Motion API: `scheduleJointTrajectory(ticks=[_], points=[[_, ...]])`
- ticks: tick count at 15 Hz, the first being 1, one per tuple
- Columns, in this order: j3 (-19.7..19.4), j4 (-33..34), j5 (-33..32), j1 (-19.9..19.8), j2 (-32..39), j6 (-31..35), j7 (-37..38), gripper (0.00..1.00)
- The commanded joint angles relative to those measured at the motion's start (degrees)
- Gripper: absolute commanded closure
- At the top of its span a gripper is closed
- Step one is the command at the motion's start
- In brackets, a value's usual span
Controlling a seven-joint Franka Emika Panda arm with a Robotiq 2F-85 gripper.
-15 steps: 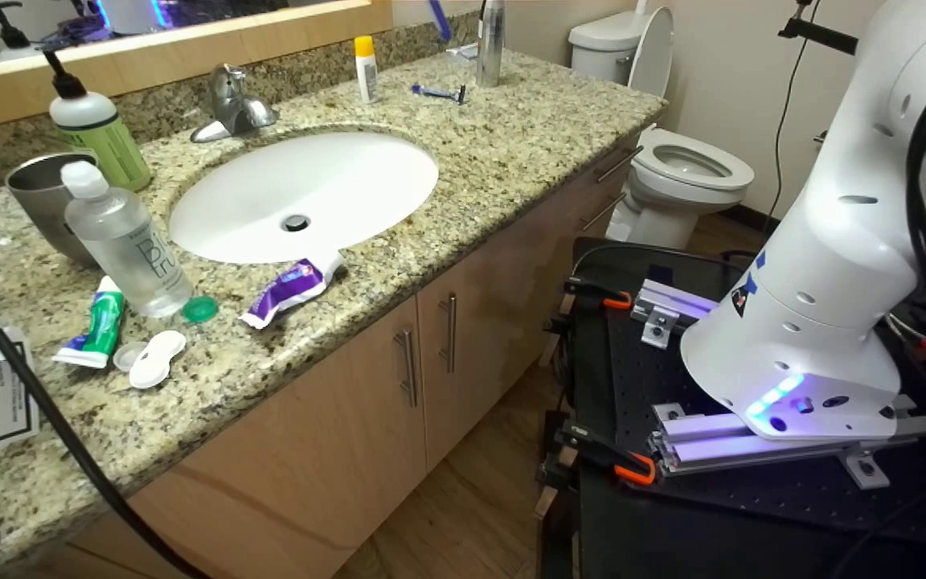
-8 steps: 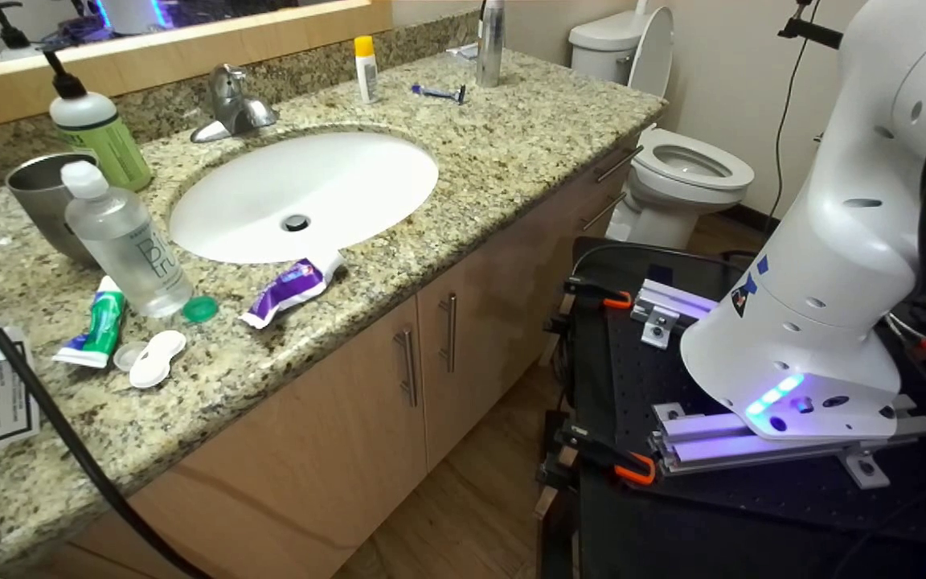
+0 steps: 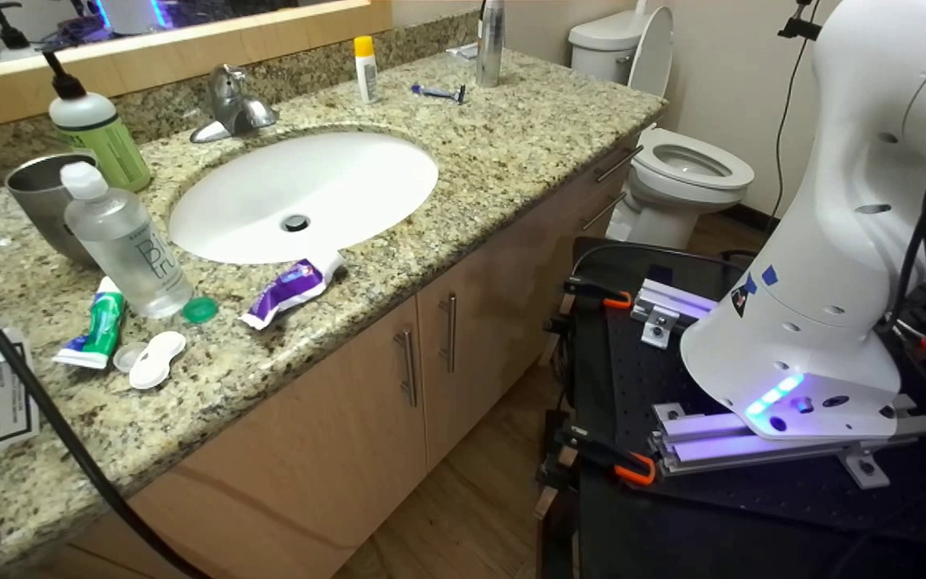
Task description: Pick up the toothbrush from the countertop and put it in the silver cup.
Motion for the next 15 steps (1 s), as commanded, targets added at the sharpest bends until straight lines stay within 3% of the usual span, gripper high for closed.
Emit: scheduleJointTrajectory(ticks=[1,2,5,6,11,15], points=[[-1.7,5.8,11.9,0.2,9.6,-2.3,-13.7,0.98],[7.3,2.8,7.9,-9.3,6.0,-3.9,-6.4,0.93],[6.8,4.6,10.9,-8.9,10.1,-3.7,-10.4,0.93],[6.8,4.8,10.9,-8.9,10.3,-3.7,-10.5,0.98],[12.1,9.5,30.9,-16.6,21.8,-11.1,-33.6,0.98],[14.4,10.6,40.6,-16.8,28.2,-14.3,-42.4,0.98]])
